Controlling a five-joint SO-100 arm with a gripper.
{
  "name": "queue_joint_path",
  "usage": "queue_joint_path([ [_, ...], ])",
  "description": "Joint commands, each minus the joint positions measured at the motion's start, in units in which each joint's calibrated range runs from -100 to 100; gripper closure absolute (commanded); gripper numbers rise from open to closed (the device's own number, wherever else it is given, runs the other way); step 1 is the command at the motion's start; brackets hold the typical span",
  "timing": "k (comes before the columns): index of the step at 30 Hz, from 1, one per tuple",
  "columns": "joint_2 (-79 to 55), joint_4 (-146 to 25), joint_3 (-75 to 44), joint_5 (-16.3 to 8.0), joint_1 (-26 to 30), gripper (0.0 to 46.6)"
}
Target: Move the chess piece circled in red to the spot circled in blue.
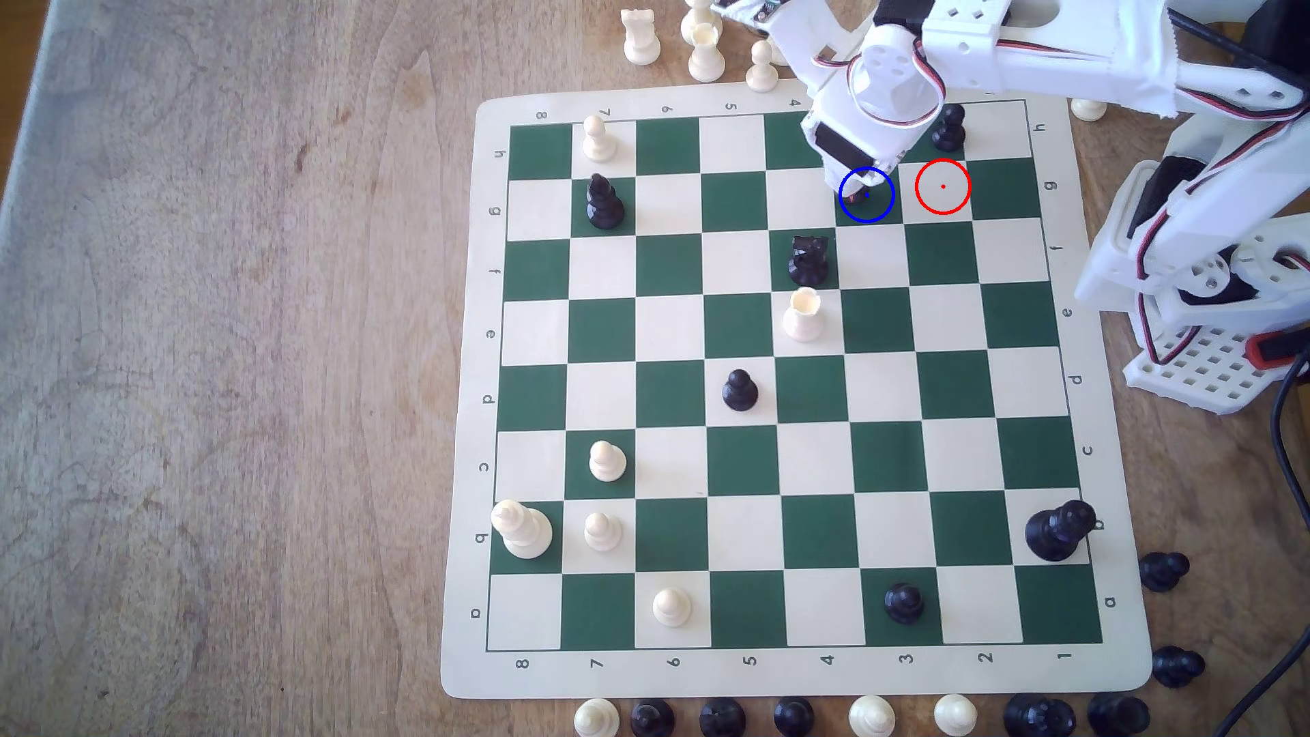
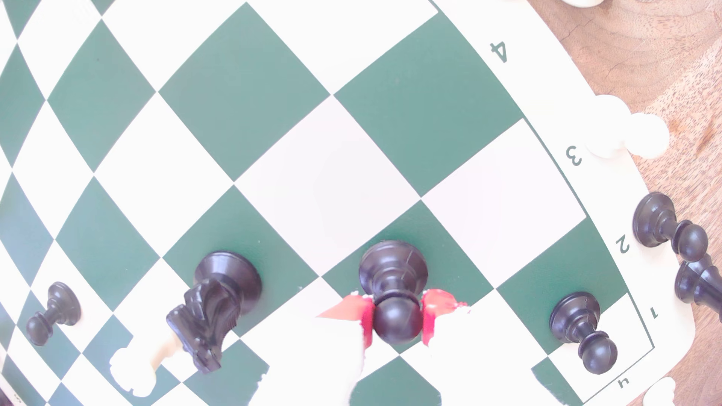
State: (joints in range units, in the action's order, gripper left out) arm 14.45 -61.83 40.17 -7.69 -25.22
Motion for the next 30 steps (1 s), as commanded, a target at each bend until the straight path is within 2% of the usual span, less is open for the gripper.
queue_joint_path([
  [1, 0.32, 0.41, -0.55, 0.54, -0.24, 43.5],
  [28, -0.53, -0.49, 1.53, 2.44, -1.33, 43.5],
  [30, -0.62, -0.25, 1.53, 2.39, -1.41, 40.9],
])
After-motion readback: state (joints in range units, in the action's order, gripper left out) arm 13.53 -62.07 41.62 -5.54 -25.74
